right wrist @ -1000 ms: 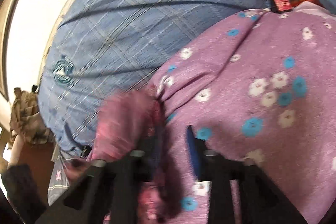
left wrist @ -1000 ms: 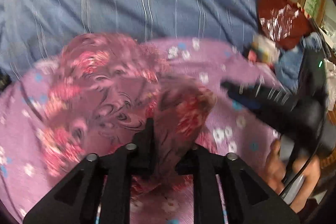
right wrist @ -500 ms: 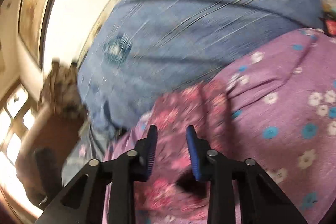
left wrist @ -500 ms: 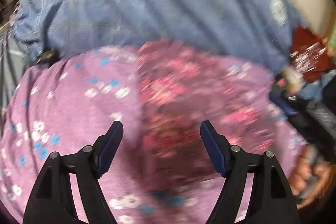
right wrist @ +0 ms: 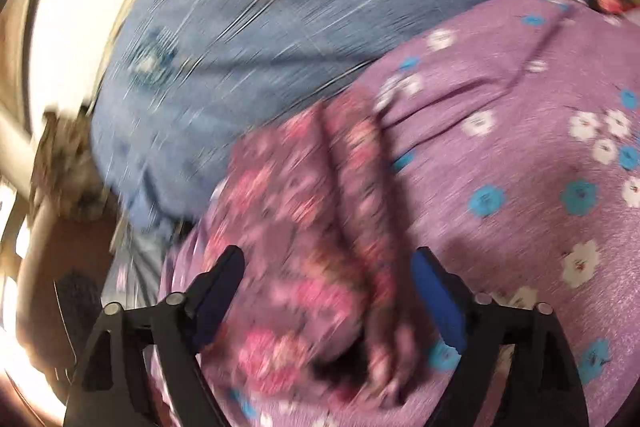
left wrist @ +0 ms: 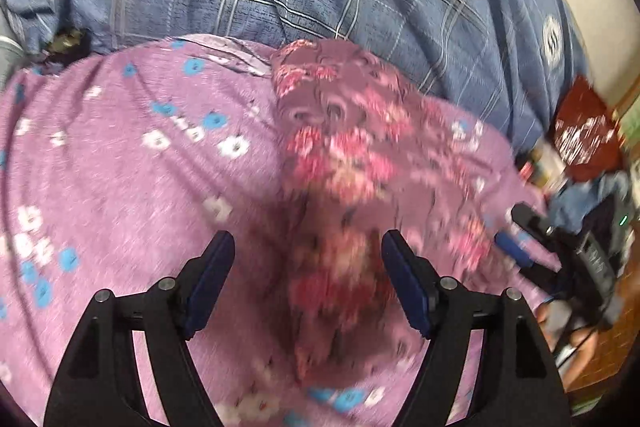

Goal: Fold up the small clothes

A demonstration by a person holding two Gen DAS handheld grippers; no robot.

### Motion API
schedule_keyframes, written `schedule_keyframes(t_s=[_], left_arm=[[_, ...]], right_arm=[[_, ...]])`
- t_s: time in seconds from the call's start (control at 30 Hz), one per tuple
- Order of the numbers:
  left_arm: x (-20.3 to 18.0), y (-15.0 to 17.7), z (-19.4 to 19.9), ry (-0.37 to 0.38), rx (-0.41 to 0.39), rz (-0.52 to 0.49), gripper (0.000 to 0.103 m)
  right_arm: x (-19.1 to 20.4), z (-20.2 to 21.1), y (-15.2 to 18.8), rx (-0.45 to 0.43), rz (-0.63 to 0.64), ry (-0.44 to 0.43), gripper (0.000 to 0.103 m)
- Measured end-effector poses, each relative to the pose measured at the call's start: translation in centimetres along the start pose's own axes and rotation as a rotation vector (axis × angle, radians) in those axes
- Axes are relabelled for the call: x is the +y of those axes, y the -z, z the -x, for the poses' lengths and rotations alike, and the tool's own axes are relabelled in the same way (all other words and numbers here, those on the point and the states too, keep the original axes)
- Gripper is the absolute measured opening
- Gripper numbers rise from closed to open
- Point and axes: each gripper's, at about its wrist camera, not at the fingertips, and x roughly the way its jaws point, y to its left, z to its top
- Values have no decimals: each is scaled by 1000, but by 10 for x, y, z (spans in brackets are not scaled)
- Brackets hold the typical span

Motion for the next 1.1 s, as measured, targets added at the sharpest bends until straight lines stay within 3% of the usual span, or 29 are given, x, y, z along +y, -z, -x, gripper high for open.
schedule_keyframes(t_s=[0.2,0.33,0.4,0.43,0.5,0.6,0.67,0.87,1.1], left_arm=[[5,-22,-53,176,151,60,76],[-1,-25,-69,229,176,59,77],[-1,-25,-72,242,171,63,77],[-2,-25,-72,246,164,60,77],[-3,-25,-71,225,150,51,67],[-3,-27,-68,203,128,45,48],[-8,-27,-61,192,107,36,36],[-16,-30,-32,157,68,18,31],[-18,-16,43,103,-11,-38,31]], right_arm=[[-34,-33,-9,72,-135,-27,88],[-27,-46,-8,139,-93,-105,88],[-16,-54,-8,145,-55,-96,88],[-13,-56,-5,149,-36,-94,86],[-5,-64,0,194,-12,-100,62],[6,-62,5,171,57,-28,41],[13,-54,5,146,74,-30,35],[50,-27,11,82,188,-3,32],[97,12,29,32,294,-72,31]])
